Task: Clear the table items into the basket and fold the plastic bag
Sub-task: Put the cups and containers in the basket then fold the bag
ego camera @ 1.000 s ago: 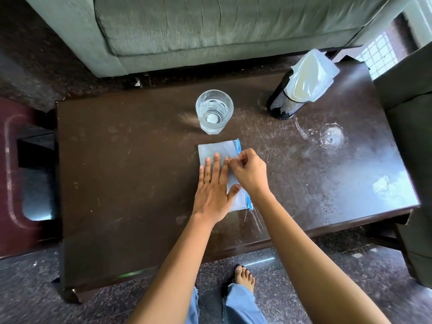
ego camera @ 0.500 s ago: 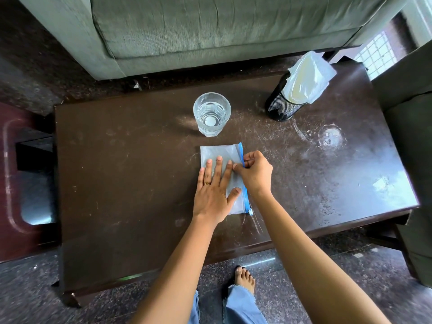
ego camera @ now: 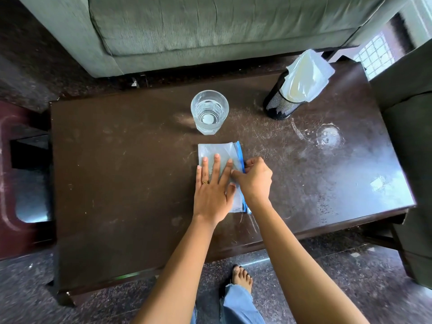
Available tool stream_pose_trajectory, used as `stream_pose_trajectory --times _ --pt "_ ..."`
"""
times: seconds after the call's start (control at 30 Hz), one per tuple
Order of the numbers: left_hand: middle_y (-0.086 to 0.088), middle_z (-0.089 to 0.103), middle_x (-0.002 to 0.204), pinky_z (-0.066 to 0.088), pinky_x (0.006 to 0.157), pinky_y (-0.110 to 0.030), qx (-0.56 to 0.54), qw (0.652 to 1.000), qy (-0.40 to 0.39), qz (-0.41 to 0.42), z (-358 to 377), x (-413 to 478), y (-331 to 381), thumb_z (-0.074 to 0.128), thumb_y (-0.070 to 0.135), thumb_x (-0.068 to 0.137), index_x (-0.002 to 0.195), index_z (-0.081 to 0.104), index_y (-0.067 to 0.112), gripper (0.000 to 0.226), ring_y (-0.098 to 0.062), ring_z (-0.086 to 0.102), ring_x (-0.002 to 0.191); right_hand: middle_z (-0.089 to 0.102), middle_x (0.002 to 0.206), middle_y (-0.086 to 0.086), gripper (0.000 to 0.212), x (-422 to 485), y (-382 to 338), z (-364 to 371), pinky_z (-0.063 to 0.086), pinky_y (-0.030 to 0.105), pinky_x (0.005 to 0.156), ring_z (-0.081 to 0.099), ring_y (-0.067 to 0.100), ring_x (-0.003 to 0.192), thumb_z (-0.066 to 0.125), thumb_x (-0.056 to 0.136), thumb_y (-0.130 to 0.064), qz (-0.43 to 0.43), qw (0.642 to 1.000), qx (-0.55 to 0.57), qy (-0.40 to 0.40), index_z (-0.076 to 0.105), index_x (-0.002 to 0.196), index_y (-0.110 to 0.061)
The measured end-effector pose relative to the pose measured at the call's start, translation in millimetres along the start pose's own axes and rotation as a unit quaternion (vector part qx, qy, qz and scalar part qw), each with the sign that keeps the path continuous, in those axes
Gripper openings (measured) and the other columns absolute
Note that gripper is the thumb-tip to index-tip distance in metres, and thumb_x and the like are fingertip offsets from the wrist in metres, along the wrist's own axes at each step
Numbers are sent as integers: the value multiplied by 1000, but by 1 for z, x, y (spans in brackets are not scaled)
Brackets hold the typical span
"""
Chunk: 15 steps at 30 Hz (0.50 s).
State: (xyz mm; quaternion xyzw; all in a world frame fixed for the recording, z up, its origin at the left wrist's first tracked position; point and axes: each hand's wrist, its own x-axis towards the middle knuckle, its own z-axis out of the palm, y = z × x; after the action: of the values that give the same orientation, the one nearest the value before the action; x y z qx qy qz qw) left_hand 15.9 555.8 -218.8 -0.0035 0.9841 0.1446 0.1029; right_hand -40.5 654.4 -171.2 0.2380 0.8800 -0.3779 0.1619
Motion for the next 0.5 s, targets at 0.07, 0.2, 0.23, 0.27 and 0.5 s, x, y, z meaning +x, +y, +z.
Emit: stream_pose_trajectory --times 0.07,0.2,0.23,0.27,0.5 --pt "-11 18 158 2 116 -48 -3 1000 -1 -1 -2 0 1 21 42 95 149 23 23 57 -37 8 145 62 103 11 43 -3 -2 2 51 36 77 61 28 92 78 75 -19 1 1000 9 -6 51 106 -7" --pt "-10 17 158 1 116 -46 -18 1000 -10 9 -6 0 1 20 39 94 149 23 23 58 -38 7 145 56 96 7 33 -3 -7 5 52 37 71 60 28 85 72 79 -18 19 1000 13 -12 51 101 -3" --pt "-9 14 159 -1 116 -45 -28 999 -18 10 -8 0 0 19 40 93 150 21 25 58 -37 4 146 56 91 7 27 -3 -8 5 50 33 64 58 26 79 71 79 -16 16 1000 5 -21 53 95 -3" --pt "-7 9 159 -4 117 -44 -40 999 -30 13 -9 1 -2 18 41 92 150 17 27 60 -35 -2 146 57 84 6 20 -1 -9 5 45 27 56 56 23 72 69 78 -14 11 999 -1 -33 54 85 -3" --pt "-5 0 161 9 117 -36 -335 938 36 -78 -42 -6 -15 49 41 90 150 17 22 70 -23 -1 147 54 66 7 26 -15 -14 -10 47 34 58 52 22 63 64 67 -19 38 974 163 -150 57 77 4"
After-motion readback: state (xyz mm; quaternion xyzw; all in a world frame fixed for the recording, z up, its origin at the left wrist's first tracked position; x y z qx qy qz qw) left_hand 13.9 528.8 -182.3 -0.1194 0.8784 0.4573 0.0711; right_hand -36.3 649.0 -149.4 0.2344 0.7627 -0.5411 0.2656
